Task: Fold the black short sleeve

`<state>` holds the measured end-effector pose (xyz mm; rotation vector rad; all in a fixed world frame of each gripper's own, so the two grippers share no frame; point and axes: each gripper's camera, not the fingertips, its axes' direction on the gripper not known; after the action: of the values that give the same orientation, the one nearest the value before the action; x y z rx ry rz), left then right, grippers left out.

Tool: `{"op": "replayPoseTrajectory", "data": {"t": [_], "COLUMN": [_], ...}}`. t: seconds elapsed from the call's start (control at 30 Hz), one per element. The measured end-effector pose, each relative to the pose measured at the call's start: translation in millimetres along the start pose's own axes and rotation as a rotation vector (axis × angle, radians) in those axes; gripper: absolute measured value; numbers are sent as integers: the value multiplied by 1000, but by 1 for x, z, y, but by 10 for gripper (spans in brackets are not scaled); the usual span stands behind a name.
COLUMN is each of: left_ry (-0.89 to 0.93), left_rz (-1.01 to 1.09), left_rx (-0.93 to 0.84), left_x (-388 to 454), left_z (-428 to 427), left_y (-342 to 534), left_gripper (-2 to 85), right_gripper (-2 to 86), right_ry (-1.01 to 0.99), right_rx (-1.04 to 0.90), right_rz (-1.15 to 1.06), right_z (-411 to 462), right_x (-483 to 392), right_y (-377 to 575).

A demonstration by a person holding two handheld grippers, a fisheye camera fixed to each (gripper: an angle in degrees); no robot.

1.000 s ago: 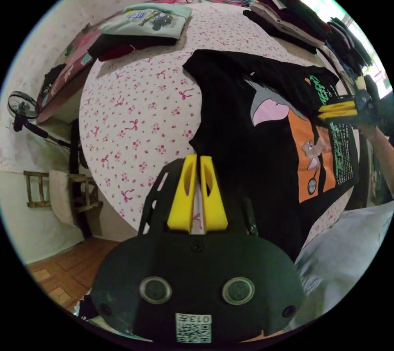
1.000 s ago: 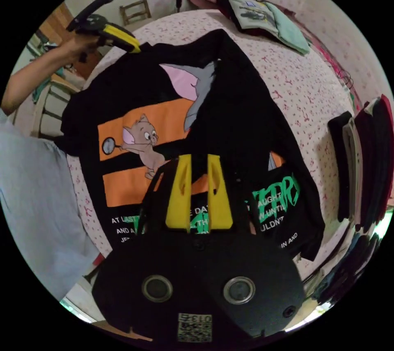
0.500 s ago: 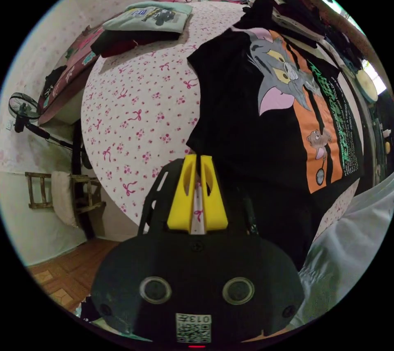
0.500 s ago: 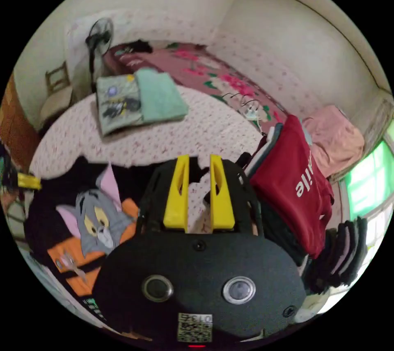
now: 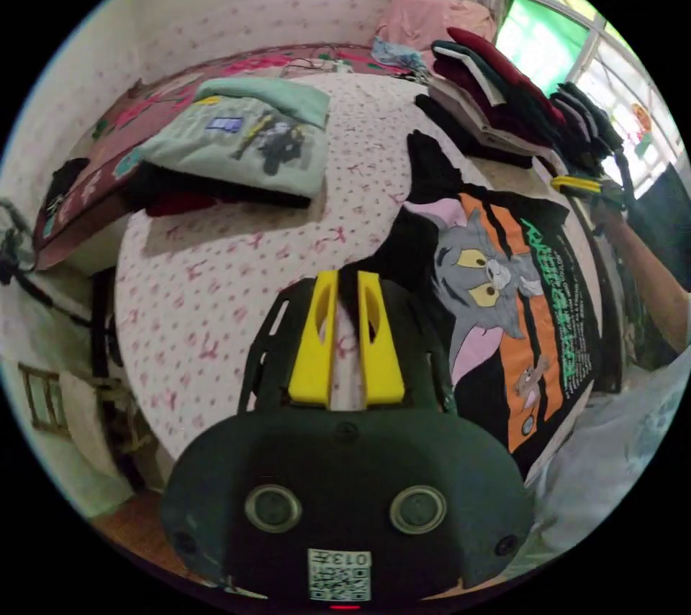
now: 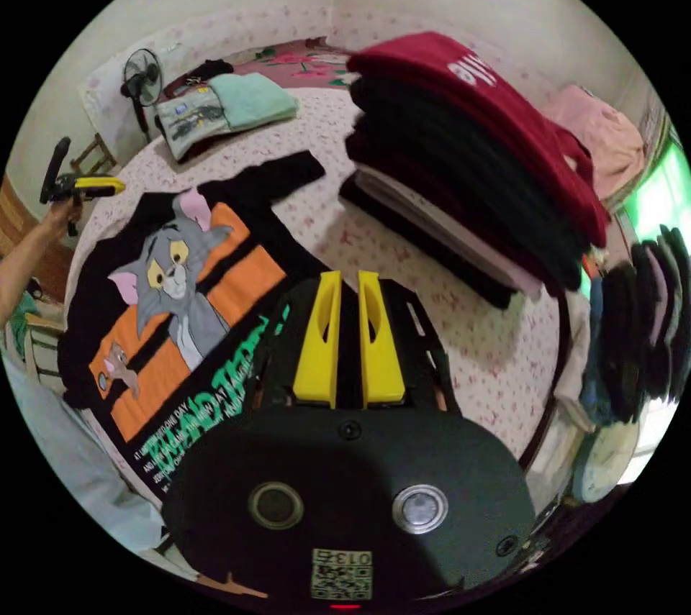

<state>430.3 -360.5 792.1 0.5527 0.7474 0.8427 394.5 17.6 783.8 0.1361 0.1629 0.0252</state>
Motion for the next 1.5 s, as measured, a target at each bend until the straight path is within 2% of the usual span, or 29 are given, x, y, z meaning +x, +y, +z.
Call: {"op": "replayPoseTrajectory", "data": {"t": [0.13, 0.17, 0.2, 0.27, 0.33, 0.37, 0.43, 0.5, 0.57, 0.67, 0.77, 0.87, 0.97, 1.03, 1.1, 1.23, 1.4, 1.5], "left_ry": [56, 75, 53, 70, -34, -111, -140, -223, -313, -311, -332, -339, -333, -304, -241, -68, 228, 265], "left_rz": [32, 58, 95, 154, 161, 150, 118, 100, 106, 77, 46, -52, -130, -99, 1, 220, 675, 903], "left_rx": [-120, -174, -148, -182, -155, -95, 32, 116, 103, -12, -28, -9, 60, 89, 99, 86, -60, -78], "left_x": [2, 8, 18, 33, 45, 51, 56, 69, 82, 85, 90, 86, 81, 93, 131, 230, 447, 548], "left_z": [47, 64, 66, 73, 67, 55, 31, 24, 38, 73, 84, 78, 55, 44, 39, 51, 100, 110], "left_y": [-23, -25, -23, -22, -19, -14, -2, 16, 26, 34, 41, 47, 63, 72, 80, 101, 168, 213], "left_gripper": [72, 52, 23, 12, 6, 3, 1, -1, -1, -2, -3, -3, -2, -2, 0, 13, 64, 81], "right_gripper": [71, 76, 84, 95, 113, 118, 87, 45, 32, 25, 34, 37, 39, 45, 49, 60, 80, 90], "right_ry": [18, 3, -44, -121, -178, -198, -272, -256, -191, -83, -22, -70, -133, -185, -246, -221, -190, -223], "right_rx": [-45, -48, -59, -85, -81, -75, -62, -84, -130, -6, 28, -32, 58, 99, 55, -19, -53, -86], "right_rz": [284, 321, 373, 374, 324, 310, 257, 222, 199, 202, 271, 349, 439, 450, 387, 354, 441, 497], "right_z": [-8, -9, -7, -2, 3, 4, 9, 14, 17, -4, -14, -8, -42, -73, -85, -110, -131, -134], "right_x": [88, 99, 118, 133, 136, 136, 133, 131, 129, 135, 152, 177, 205, 210, 198, 150, 102, 84], "right_y": [60, 67, 78, 87, 90, 90, 87, 84, 79, 73, 70, 77, 102, 130, 155, 234, 324, 351]}}
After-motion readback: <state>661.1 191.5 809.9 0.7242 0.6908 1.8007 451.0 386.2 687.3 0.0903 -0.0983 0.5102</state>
